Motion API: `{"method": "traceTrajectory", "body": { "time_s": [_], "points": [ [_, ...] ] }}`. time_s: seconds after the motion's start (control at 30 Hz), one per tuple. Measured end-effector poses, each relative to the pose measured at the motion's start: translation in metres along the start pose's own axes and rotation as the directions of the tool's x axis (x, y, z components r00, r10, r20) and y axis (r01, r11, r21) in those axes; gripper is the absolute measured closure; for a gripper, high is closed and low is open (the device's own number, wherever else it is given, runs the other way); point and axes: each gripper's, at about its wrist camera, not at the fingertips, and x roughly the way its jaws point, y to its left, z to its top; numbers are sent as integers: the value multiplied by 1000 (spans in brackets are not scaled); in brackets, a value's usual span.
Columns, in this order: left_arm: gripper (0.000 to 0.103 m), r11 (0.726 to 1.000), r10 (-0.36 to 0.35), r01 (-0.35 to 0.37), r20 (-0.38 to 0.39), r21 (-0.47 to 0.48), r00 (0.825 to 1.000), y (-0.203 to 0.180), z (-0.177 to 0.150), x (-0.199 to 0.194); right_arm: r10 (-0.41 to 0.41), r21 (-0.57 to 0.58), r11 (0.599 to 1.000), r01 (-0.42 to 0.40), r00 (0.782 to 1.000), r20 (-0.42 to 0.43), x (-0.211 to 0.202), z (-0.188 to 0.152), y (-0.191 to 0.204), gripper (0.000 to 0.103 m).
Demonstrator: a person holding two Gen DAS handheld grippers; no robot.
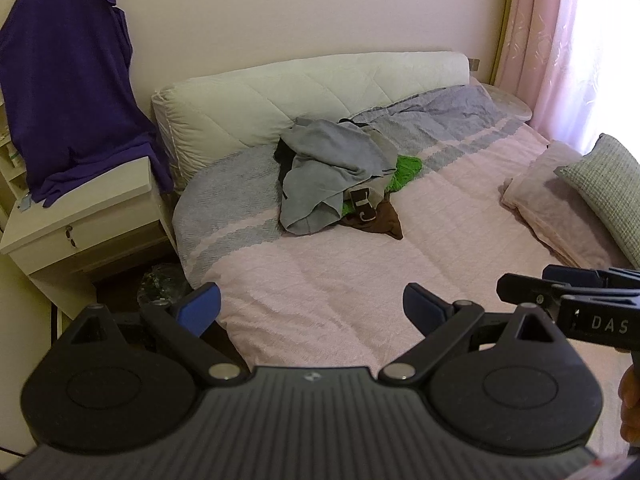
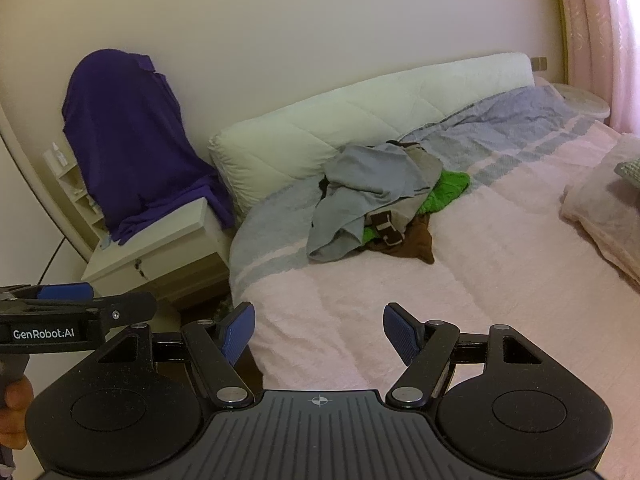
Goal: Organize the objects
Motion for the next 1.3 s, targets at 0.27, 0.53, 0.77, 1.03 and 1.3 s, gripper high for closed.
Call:
{"method": "traceTrajectory", "body": {
  "time_s": [0.27, 0.53, 0.77, 1.03, 1.3],
  "points": [
    [7, 999, -40, 41, -14, 27, 999, 9, 23, 39, -41, 25, 999, 41, 999, -4, 31, 19, -5, 35],
    [7, 982, -134, 140, -56, 126, 989, 31, 74, 117, -100, 74, 992, 101, 995, -18, 96, 56, -13, 35],
    [7, 969, -159, 178, -118, 172, 980, 61, 134, 201, -158, 142, 976, 163, 986, -49, 177, 101, -13, 35],
    [7, 959, -190, 215, -143, 185, 971, 85, 200, 296, -177, 205, 962, 179, 984, -27, 258, 152, -20, 35],
    [7, 955, -218, 248, -182, 165, 959, 91, 234, 410, -235, 229, 944, 239, 971, -44, 355, 179, -58, 35]
  ]
}}
